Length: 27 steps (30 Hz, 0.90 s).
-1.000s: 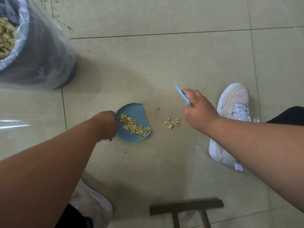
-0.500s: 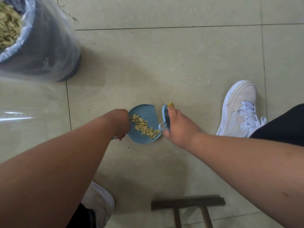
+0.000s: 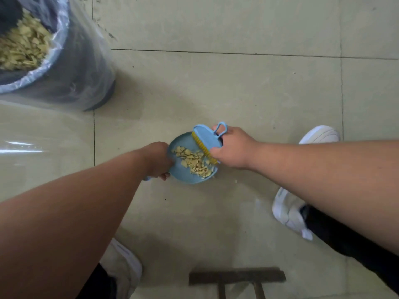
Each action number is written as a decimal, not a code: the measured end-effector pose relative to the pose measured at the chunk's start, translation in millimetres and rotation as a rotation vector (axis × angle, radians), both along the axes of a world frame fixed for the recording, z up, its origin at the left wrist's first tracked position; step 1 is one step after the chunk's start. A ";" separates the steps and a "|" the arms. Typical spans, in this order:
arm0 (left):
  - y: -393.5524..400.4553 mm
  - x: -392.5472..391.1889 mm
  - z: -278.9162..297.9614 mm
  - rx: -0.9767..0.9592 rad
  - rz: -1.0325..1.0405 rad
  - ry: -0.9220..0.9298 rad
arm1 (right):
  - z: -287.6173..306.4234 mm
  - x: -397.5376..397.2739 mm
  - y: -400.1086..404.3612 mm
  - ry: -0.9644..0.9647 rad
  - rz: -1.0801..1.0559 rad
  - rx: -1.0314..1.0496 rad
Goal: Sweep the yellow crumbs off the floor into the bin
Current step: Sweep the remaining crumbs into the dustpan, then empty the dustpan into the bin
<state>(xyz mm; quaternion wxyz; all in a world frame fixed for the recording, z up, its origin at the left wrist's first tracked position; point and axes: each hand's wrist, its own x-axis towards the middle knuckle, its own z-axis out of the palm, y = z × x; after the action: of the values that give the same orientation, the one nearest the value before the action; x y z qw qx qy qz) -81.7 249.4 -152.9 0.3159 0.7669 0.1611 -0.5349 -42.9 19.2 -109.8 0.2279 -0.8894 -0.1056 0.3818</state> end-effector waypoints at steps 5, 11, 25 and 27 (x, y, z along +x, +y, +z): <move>4.0 34.9 47.5 -0.066 0.033 -0.045 | 65.5 65.5 -7.1 0.008 -0.134 0.032; 17.7 73.4 149.0 -0.080 0.021 -0.147 | 168.4 112.0 7.6 -0.035 -0.203 0.145; 128.8 83.9 355.4 0.208 0.195 -0.389 | 330.2 115.0 88.6 0.031 -0.727 0.842; 142.2 74.1 364.6 0.250 0.224 -0.373 | 335.4 108.0 104.4 0.110 -0.762 0.899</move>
<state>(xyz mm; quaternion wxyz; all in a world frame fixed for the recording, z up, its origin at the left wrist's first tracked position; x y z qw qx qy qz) -7.6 391.6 211.7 0.3002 0.8628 0.2491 -0.3216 65.1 123.6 225.6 0.7087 -0.6596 0.0819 0.2365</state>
